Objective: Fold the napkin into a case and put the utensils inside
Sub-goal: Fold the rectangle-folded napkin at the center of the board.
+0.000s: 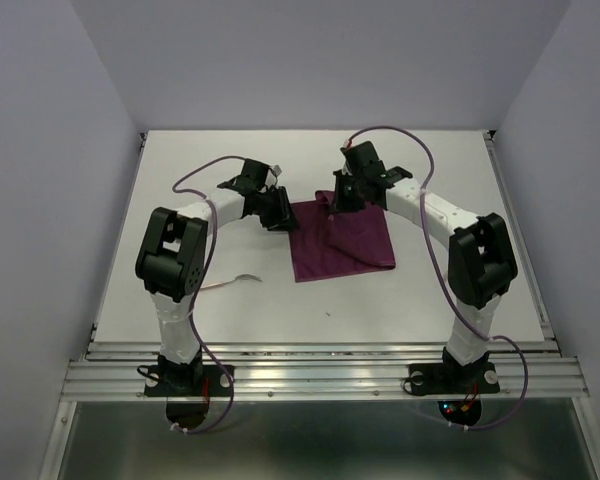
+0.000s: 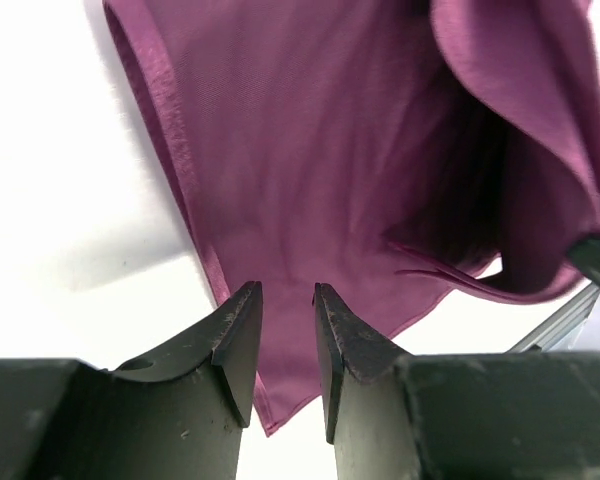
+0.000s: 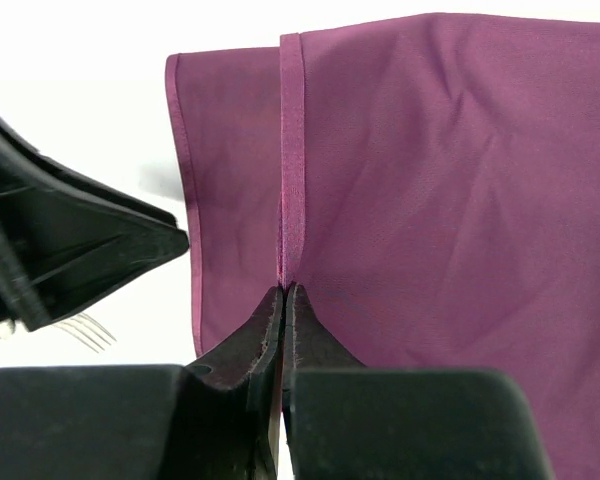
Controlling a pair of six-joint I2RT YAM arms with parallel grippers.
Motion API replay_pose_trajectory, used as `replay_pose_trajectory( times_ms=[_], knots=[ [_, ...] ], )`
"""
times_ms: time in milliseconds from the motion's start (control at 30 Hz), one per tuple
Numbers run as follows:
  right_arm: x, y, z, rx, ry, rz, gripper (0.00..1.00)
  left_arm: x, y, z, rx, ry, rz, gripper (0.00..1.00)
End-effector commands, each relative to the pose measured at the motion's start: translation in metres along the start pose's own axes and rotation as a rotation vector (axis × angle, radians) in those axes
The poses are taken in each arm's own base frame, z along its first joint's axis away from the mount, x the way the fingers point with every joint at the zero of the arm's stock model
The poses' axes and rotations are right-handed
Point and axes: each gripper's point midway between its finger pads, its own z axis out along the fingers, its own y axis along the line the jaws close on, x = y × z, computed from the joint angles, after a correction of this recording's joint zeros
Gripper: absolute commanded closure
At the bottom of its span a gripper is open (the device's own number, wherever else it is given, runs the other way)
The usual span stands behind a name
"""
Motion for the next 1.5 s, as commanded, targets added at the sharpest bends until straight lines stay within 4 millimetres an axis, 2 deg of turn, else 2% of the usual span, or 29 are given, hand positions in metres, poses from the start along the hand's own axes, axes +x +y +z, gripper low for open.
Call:
replay_pose_trajectory(
  times_ms=[0,300,367,433,500,600,633,933,1133,1467],
  knots=[
    [-0.014,0.024,-0.010,-0.055,-0.028,-0.034,0.99,-0.008,-0.003,-0.027,-0.004,-0.068,0.034,0.61],
    [-0.009,0.028,-0.013,-0.064,-0.010,-0.056,0.99,-0.002,0.026,-0.026,-0.083,-0.077,-0.005,0.63],
    [-0.010,0.028,-0.014,-0.064,-0.010,-0.059,0.99,0.002,0.033,-0.022,-0.104,-0.063,-0.010,0.73],
    [-0.010,0.029,-0.014,-0.066,-0.011,-0.061,0.99,0.003,0.039,-0.018,-0.123,-0.058,-0.012,0.88],
    [-0.010,0.029,-0.014,-0.064,-0.010,-0.061,0.99,0.006,0.042,-0.015,-0.129,-0.048,-0.014,0.94],
    [-0.007,0.032,-0.014,-0.069,-0.007,-0.068,0.99,0.009,0.043,-0.009,-0.124,-0.037,-0.019,0.95],
    [-0.008,0.033,-0.014,-0.071,-0.010,-0.068,0.99,0.010,0.045,-0.005,-0.123,-0.029,-0.020,1.00],
    [-0.013,0.042,-0.020,-0.085,-0.020,-0.075,0.99,0.014,0.041,0.020,-0.114,0.014,-0.013,1.00],
    [-0.016,0.044,-0.021,-0.088,-0.024,-0.074,0.99,0.010,0.034,0.026,-0.097,0.019,-0.006,1.00],
    [-0.010,0.064,-0.013,-0.116,0.003,-0.099,0.99,0.004,0.030,0.031,-0.091,0.015,-0.001,1.00]
  ],
)
